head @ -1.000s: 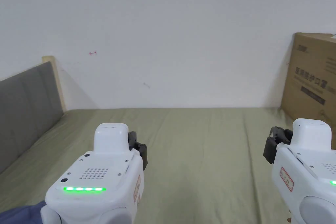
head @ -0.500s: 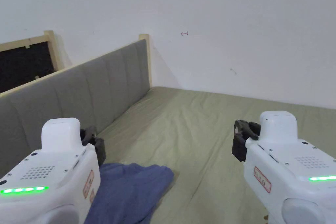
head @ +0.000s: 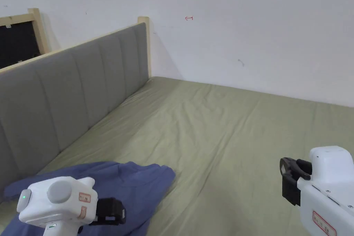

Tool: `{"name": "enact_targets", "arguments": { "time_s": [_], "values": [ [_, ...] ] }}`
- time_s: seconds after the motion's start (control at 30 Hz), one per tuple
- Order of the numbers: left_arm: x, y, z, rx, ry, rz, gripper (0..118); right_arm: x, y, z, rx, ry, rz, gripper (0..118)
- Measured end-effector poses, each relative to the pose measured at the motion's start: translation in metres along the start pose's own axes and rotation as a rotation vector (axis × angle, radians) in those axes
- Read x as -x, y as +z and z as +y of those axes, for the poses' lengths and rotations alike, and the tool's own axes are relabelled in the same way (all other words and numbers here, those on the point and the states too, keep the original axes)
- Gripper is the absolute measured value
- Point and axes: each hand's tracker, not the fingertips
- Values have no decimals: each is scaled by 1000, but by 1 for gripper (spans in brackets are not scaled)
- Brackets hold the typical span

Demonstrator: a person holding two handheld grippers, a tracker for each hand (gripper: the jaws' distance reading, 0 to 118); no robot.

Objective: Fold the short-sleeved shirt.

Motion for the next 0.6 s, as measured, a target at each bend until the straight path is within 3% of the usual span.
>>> {"name": "enact_targets", "arguments": {
  "time_s": [0.07, 0.2, 0.3, 0.43, 0.47, 0.53, 0.57, 0.6],
  "values": [
    [-3, -22, 4, 14, -48, 78, 109, -3, -2, -5, 21, -2, -17, 0],
    [24, -89, 18, 75, -45, 171, 114, -5, -11, -12, 57, -14, -38, 0],
    [2, -94, -5, -36, -213, 303, 118, -4, -23, -12, 69, -28, -62, 0],
    [-4, -80, -3, -10, -166, 266, 116, 3, -52, -4, 82, -71, -70, 0],
    [-3, -70, -4, -24, -169, 228, 108, 6, -60, 0, 90, -81, -67, 0],
    [2, -40, -7, -102, -181, 174, 52, 13, -70, 6, 102, -107, -38, 0],
    [7, -23, -9, -135, -179, 187, 16, 16, -73, 8, 103, -116, -15, 0],
    [11, -8, -12, -160, -171, 166, 0, 20, -71, 12, 101, -121, 4, 0]
  ]
}}
